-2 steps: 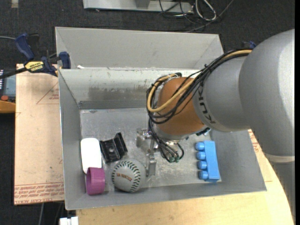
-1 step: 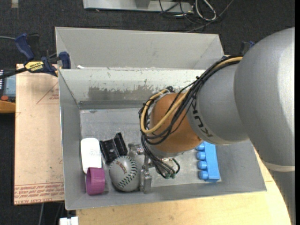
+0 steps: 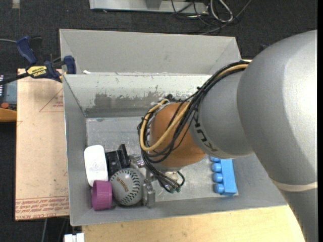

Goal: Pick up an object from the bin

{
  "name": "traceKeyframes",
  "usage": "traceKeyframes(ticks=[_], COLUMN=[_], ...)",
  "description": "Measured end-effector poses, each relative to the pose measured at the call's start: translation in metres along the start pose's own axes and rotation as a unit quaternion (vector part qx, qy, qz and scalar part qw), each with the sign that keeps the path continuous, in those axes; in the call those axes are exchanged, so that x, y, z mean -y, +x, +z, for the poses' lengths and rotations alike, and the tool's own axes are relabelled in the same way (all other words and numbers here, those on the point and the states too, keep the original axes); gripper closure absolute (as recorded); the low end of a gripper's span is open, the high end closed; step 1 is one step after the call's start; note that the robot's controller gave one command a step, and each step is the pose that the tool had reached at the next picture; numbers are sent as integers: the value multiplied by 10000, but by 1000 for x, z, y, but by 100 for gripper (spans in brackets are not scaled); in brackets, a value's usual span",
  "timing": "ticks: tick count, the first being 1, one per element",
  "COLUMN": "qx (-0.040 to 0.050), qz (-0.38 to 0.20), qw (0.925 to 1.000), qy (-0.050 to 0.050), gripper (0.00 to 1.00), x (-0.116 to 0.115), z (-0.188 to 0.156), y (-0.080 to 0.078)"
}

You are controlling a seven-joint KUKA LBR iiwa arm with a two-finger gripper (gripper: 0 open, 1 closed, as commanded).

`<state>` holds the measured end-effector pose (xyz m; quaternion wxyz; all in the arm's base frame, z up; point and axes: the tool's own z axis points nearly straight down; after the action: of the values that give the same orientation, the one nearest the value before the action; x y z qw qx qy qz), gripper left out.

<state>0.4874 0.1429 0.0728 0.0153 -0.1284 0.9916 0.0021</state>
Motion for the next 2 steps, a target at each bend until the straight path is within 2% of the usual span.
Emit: traceKeyframes(ticks=[1, 2], qx=[-77, -4], qz=[495, 42], qw=[9987, 10000], qy=[-30, 3], gripper=[0, 0], x=[19, -10], z=[-30, -26], y=[7, -7])
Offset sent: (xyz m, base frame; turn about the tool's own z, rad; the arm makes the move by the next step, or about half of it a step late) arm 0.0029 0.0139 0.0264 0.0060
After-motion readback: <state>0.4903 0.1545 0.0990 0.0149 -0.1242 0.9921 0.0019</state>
